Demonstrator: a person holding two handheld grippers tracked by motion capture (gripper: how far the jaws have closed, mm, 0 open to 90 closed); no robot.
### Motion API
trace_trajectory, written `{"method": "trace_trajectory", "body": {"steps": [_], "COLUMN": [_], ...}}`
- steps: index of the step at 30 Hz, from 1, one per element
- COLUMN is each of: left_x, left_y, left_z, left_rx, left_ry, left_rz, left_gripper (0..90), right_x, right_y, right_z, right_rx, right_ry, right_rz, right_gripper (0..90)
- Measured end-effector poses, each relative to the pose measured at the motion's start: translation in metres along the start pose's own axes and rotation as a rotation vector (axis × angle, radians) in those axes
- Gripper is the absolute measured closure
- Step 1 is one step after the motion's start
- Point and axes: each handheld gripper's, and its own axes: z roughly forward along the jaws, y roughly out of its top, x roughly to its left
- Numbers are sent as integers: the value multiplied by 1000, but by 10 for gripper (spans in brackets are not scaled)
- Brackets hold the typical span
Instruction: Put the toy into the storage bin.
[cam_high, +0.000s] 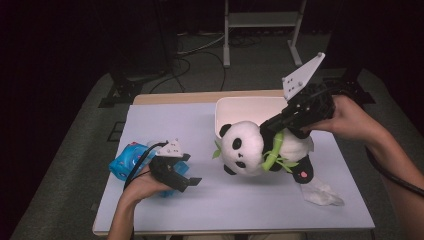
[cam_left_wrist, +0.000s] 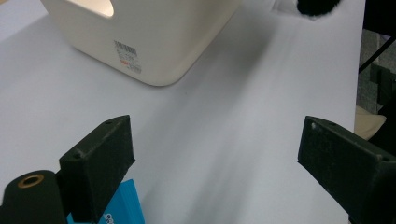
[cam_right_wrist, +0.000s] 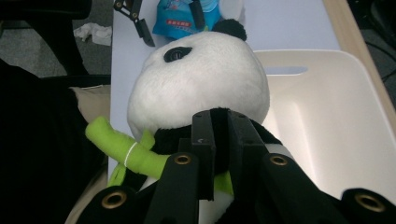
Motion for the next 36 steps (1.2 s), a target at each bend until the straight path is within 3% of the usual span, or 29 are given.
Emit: {"method": "trace_trajectory", "body": {"steps": [8, 22, 34, 36], "left_x": [3, 10, 14, 14], "left_y": [-2, -6, -9, -10], "left_z": [-2, -5, -6, -7], "left_rx": [-6, -9, -3, -1], "left_ry": [2, 6, 17, 20], "left_rz": [-9, -32, -45, -42], "left_gripper": [96, 95, 87, 87], "right_x": [-19, -62, -100, -110], "right_y": [10, 23, 16, 11], "right_z": [-15, -22, -1, 10], "right_rx": [1, 2, 5, 16], "right_ry": [-39, -66, -38, -25], "right_rz": [9, 27, 61, 83], "right_gripper": [813, 813, 812, 812]}}
